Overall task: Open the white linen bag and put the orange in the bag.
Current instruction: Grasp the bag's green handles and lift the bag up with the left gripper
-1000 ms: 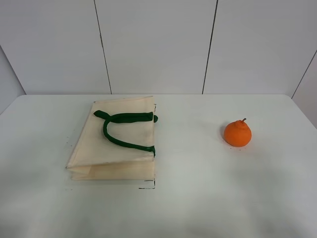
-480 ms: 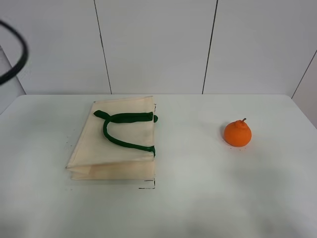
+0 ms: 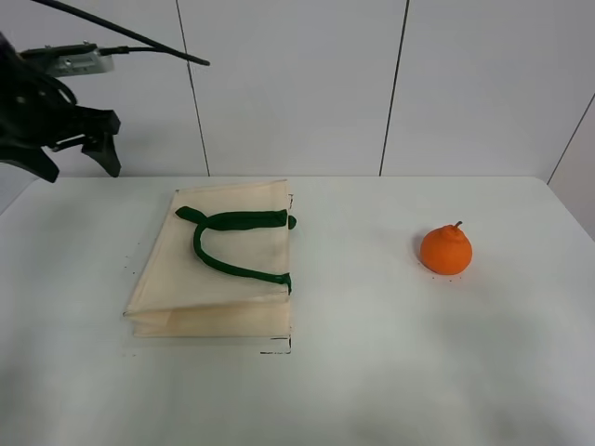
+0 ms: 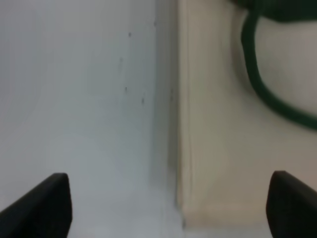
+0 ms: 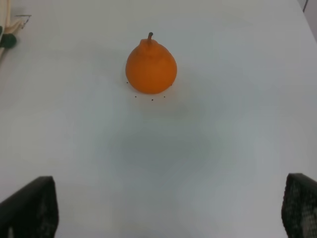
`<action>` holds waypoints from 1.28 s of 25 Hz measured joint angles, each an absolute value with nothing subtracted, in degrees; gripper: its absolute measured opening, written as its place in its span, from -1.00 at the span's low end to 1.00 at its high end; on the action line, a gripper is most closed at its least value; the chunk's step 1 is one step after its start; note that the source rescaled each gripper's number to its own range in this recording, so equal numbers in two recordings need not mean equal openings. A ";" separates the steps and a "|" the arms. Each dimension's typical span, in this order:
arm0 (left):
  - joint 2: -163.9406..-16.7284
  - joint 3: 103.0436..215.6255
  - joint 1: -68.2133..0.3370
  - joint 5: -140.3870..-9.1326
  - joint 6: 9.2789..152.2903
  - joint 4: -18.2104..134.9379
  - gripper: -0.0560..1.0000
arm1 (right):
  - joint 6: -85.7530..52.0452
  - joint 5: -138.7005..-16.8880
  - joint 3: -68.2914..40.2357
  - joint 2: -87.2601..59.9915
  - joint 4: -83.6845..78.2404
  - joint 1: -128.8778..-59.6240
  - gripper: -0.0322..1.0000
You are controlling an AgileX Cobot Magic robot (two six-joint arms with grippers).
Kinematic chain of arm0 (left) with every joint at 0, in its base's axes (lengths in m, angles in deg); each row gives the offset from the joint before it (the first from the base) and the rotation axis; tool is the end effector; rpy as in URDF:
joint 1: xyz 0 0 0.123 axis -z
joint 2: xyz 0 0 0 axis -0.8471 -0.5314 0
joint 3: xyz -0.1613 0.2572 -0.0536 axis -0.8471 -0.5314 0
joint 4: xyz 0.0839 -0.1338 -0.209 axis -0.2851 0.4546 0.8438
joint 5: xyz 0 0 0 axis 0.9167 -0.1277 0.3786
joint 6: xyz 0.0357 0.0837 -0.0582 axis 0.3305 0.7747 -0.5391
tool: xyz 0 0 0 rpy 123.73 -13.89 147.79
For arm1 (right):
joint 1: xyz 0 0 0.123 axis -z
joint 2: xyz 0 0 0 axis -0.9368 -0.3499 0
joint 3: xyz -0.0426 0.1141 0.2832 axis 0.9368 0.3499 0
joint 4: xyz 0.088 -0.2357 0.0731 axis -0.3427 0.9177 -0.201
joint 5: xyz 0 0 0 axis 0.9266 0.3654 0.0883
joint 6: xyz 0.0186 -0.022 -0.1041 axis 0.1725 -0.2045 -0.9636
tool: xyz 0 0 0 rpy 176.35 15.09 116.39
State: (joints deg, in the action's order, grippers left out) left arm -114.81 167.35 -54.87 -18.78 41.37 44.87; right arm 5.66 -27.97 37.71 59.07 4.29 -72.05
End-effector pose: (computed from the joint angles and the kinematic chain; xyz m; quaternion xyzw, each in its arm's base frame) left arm 0.3860 -0.0204 0.3215 -0.0198 0.9758 -0.0159 0.2170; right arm -0.0009 0.0014 0.2763 -0.0214 0.8479 0.0178 0.5294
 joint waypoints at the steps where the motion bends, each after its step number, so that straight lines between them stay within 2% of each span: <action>1: -118.04 169.90 -54.57 -18.84 40.19 44.87 1.00 | 5.66 -27.97 37.71 59.07 4.29 -72.05 1.00; 7: -130.78 178.93 -48.57 -19.10 34.52 44.87 1.00 | 5.66 -27.97 37.71 59.07 4.29 -72.05 1.00; 14: -139.24 180.02 -41.17 -21.67 29.65 44.54 1.00 | 5.66 -27.97 37.71 59.07 4.29 -72.05 1.00; 32: -151.11 180.02 -40.55 -28.94 25.45 40.06 0.99 | 5.66 -27.97 37.71 59.07 4.29 -72.05 1.00</action>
State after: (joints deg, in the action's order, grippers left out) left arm -151.11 180.02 -40.55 -28.94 25.45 40.06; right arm 5.66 -27.97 37.71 59.07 4.29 -72.05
